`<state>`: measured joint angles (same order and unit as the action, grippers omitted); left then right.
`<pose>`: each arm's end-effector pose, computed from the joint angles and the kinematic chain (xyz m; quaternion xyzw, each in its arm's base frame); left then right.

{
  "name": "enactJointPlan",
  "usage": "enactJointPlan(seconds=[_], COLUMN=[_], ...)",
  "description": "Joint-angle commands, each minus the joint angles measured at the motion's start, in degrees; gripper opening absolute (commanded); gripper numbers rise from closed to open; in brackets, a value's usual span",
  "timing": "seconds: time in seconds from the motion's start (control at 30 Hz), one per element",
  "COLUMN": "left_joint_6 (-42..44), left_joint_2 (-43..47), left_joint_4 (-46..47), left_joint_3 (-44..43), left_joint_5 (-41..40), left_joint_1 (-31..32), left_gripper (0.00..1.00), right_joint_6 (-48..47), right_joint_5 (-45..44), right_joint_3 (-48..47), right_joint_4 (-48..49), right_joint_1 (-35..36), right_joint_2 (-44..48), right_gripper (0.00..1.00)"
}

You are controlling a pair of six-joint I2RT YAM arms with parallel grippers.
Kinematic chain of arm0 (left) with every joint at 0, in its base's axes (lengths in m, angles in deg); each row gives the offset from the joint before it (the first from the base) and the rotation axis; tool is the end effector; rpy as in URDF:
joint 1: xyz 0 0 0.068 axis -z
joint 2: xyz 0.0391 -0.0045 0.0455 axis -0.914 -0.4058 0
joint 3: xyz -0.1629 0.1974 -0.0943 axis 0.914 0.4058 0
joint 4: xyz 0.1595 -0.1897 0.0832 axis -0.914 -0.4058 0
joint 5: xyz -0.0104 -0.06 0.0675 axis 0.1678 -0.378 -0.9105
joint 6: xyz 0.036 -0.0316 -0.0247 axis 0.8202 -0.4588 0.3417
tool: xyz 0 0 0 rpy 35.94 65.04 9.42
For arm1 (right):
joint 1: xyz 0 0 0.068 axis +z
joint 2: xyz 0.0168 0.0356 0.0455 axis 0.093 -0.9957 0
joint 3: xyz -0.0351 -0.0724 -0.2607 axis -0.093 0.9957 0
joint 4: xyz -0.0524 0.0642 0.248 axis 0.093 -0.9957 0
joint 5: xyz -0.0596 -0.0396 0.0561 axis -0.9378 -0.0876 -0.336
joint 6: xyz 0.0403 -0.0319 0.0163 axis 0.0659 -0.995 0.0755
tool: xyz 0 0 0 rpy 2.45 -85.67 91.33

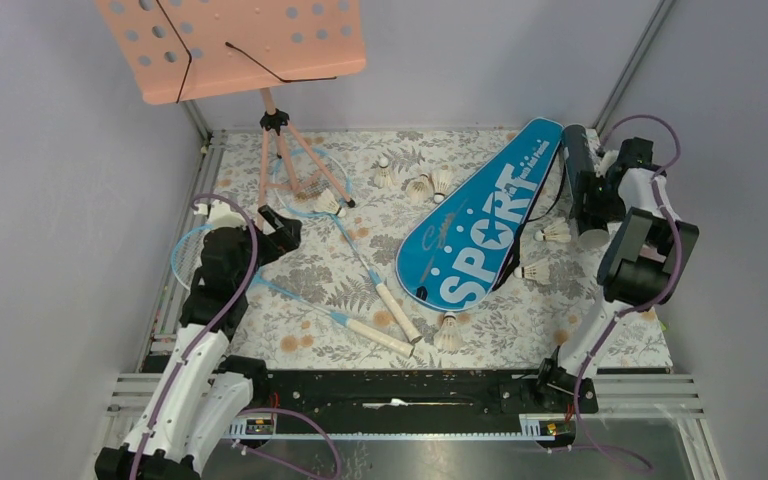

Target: Pack up the badminton gear

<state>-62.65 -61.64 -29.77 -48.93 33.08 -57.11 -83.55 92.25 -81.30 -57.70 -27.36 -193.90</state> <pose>0.1727 -0.0263 0.2805 -0.1748 0.7901 -0.2024 0.5515 0.3941 -0.1549 0.2086 0.0573 0.9641 -0.0219 0.2584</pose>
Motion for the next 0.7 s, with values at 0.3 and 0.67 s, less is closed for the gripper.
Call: enactJointPlan(seconds=[0.3, 0.67], left_joint_6=[1.24, 24.57], left_joint_2=[5.39, 5.3], left_joint_4=[4.52, 16.33], left_joint_3=[0.61, -2.76], left_joint_5=[11.64, 37.65], left_joint_1=[-0.12, 10.93], left_gripper=[0.99, 0.99], right_joint_6=[23.67, 34.53], right_joint_5=[31.04, 30.64], right_joint_3=[12.14, 36.38], right_joint_4=[10.85, 8.8], right_joint_1=[0.5, 25.31], right_joint_2=[30.54, 56.66], right_gripper=[0.26, 0.23])
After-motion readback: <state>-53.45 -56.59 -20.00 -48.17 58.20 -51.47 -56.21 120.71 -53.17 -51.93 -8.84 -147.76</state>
